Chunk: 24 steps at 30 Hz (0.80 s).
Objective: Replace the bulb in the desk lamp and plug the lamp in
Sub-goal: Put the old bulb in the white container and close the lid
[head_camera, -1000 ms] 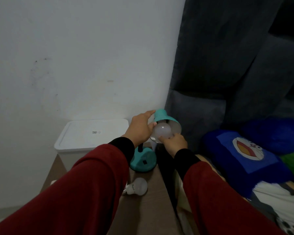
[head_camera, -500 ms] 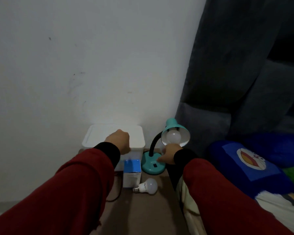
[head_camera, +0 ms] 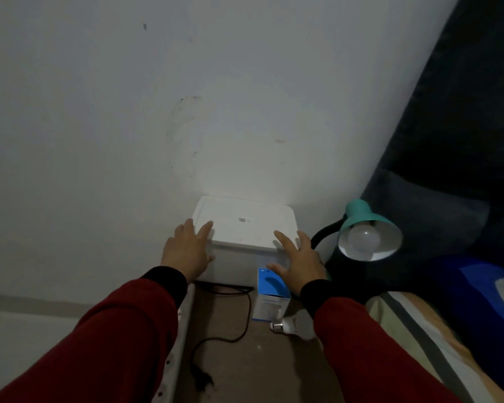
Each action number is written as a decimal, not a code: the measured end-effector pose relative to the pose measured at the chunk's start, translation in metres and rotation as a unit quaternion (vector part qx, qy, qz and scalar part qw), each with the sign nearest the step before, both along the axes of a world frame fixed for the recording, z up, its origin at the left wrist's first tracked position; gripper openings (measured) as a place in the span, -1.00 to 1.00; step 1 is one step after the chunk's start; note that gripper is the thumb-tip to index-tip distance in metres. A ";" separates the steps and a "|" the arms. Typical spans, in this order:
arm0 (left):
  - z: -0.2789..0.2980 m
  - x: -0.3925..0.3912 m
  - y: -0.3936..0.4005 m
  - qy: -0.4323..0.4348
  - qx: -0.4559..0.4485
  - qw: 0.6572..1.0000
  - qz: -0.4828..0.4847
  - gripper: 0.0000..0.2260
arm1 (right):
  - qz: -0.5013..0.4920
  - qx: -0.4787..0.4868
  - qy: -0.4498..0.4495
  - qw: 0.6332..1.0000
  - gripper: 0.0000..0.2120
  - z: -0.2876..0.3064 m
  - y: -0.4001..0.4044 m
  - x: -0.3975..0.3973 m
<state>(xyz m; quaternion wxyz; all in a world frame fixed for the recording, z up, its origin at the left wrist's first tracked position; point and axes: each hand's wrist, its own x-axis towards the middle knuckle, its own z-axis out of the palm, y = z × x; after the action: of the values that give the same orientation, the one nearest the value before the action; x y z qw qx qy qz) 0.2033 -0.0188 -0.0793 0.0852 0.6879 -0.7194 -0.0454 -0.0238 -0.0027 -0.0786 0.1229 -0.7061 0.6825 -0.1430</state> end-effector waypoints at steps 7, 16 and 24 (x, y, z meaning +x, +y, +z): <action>-0.029 0.003 -0.024 0.218 0.021 0.975 0.040 -0.39 | -0.024 -0.011 -0.093 0.995 -0.38 -0.030 -0.032 0.003; -0.028 0.004 -0.025 0.347 -0.015 0.937 0.033 -0.41 | -0.030 -0.058 -0.129 0.989 -0.51 -0.032 -0.045 -0.003; -0.017 0.005 -0.027 0.345 -0.034 0.937 0.037 -0.43 | -0.056 -0.086 -0.159 0.982 -0.48 -0.011 -0.045 -0.002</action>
<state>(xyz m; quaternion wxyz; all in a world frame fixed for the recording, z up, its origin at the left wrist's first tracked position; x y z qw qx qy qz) 0.2082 -0.0455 -0.0965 0.3535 0.6527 -0.6209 -0.2520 -0.0253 -0.0474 -0.0893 0.1606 -0.6432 0.6778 -0.3180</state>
